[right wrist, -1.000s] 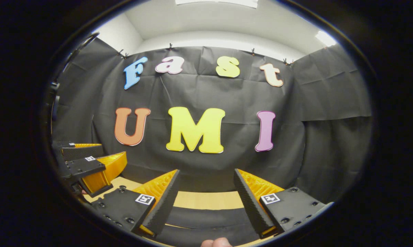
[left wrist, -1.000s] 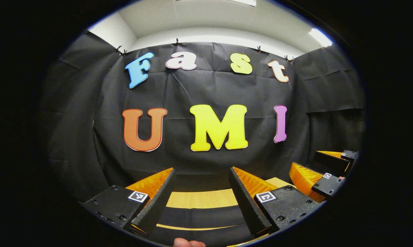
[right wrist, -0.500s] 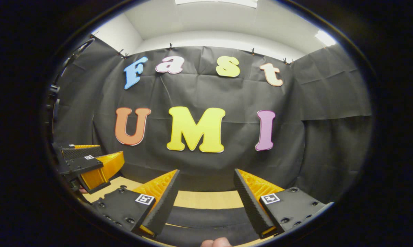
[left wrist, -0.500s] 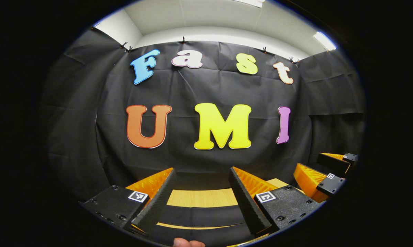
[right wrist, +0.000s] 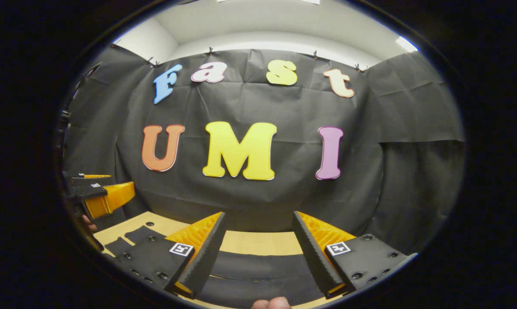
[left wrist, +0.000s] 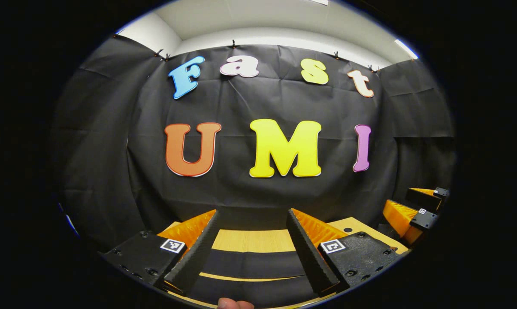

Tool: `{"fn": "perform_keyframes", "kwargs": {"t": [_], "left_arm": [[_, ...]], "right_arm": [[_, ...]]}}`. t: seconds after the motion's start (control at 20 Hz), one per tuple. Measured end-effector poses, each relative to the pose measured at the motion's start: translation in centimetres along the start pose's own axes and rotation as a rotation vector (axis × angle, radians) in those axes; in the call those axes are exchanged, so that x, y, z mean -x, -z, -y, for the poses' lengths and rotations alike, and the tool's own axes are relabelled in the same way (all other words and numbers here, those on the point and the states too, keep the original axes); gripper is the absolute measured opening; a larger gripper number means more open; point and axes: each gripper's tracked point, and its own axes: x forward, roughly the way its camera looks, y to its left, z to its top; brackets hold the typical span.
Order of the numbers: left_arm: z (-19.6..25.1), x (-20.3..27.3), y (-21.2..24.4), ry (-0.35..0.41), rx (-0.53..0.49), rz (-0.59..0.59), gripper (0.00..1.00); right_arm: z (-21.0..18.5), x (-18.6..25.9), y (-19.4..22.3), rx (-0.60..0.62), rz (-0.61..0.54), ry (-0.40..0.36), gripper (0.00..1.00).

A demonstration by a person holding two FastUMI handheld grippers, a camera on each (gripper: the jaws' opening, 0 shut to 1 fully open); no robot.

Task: Grasp the waist and the cuffs of the jeans and fold them to make the two legs overlap; first hold the waist and fold one-third of the jeans toward the cuffs, then hold the cuffs and fold the remaining one-third in the same direction to finish folding.

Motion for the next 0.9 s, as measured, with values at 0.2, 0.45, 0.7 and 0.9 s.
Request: {"fn": "perform_keyframes", "kwargs": {"t": [0.2,0.45,0.7,0.9], "left_arm": [[-0.6,0.1,1.3,-0.046,-0.018,-0.019,0.99],[-4.4,1.1,5.3,-0.145,0.035,-0.144,0.98],[-12.6,3.2,11.0,-0.356,0.252,-0.311,0.99],[-20.2,4.9,16.0,-0.492,0.385,-0.433,0.99]], "right_arm": [[5.0,-0.7,1.3,0.006,-0.021,0.023,0.94],[10.4,-1.2,4.3,0.026,-0.102,0.052,0.94],[14.4,-1.5,9.6,0.029,-0.280,0.082,0.97],[17.1,-1.5,12.8,0.017,-0.400,0.137,0.94]]}}
